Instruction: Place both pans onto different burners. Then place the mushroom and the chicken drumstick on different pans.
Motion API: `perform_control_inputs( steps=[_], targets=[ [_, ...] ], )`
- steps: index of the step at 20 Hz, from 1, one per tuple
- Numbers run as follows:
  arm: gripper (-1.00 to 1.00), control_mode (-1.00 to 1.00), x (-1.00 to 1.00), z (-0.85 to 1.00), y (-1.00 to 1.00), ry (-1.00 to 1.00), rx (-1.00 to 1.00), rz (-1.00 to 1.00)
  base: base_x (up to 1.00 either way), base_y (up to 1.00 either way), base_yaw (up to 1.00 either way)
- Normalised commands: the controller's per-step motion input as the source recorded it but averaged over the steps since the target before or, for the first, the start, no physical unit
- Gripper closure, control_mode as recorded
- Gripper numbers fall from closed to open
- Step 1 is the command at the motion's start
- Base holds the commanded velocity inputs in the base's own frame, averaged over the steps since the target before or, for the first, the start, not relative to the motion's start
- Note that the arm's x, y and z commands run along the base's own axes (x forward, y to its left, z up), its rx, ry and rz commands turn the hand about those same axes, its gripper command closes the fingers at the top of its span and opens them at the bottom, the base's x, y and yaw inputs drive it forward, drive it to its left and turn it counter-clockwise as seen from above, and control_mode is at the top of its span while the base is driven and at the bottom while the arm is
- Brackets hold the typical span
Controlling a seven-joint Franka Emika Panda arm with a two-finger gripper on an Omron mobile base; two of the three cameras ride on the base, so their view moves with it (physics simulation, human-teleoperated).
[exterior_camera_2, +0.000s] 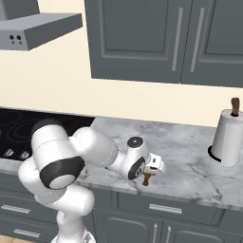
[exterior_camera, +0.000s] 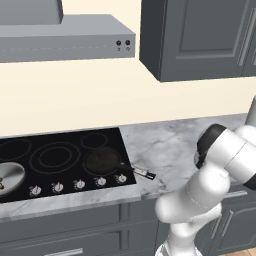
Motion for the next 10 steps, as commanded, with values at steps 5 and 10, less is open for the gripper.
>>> perform_control_inputs(
  steps=[5,10],
  targets=[
    [1.0,-1.0,0.0,-0.03,0.04,0.0,0.0,0.0,0.0,0.0,0.0],
    [1.0,-1.0,0.0,0.56,0.46,-0.07,-0.07,0.05,0.0,0.0,0.0]
  ],
)
